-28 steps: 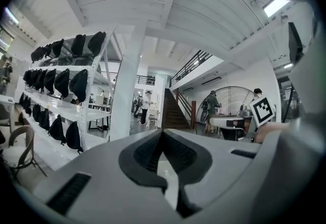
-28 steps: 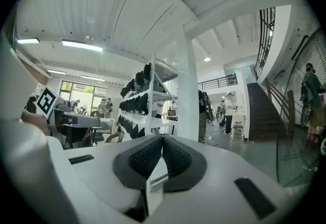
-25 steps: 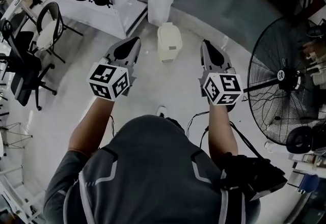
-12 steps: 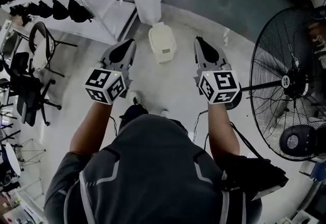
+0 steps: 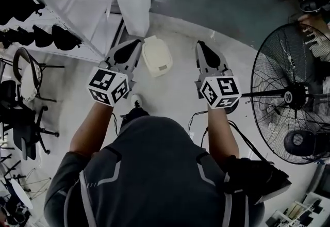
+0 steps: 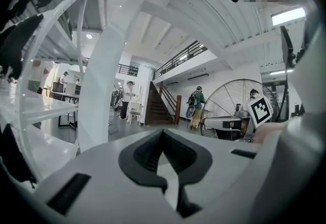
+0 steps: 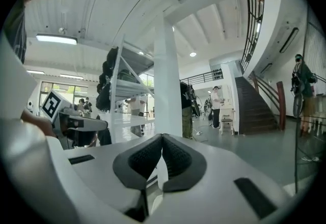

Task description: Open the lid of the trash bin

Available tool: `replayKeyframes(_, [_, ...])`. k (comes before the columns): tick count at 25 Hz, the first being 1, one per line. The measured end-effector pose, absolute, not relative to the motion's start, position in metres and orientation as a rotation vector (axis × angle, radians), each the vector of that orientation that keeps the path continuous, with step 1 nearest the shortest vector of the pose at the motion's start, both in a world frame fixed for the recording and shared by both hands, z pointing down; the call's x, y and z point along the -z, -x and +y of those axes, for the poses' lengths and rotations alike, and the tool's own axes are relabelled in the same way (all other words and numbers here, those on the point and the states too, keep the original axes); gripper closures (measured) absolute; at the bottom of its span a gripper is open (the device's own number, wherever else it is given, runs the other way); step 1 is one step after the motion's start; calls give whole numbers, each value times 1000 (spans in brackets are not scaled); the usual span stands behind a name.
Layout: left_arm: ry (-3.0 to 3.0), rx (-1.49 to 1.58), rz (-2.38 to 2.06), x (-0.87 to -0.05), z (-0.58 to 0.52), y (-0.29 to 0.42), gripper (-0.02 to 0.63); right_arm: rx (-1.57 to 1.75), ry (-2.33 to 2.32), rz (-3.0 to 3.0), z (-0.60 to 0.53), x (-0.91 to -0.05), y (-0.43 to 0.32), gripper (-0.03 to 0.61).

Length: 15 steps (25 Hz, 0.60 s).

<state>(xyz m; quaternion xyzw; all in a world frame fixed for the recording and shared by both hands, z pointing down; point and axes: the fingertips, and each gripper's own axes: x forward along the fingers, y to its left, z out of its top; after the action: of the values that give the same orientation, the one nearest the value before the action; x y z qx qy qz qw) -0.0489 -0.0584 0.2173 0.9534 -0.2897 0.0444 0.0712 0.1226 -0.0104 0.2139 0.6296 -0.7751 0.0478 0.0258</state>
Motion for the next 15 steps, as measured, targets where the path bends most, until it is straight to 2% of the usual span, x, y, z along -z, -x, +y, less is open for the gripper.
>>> replayKeyframes(8, [-2900,-137,-739,-229,-153,77,604,-115,-1987,-2245,-94,-221,-94,552])
replayKeyframes(15, [-2873,-164,-782,-243,-196,77,604,-132,-2015,-2175,-127,-222,-105,552])
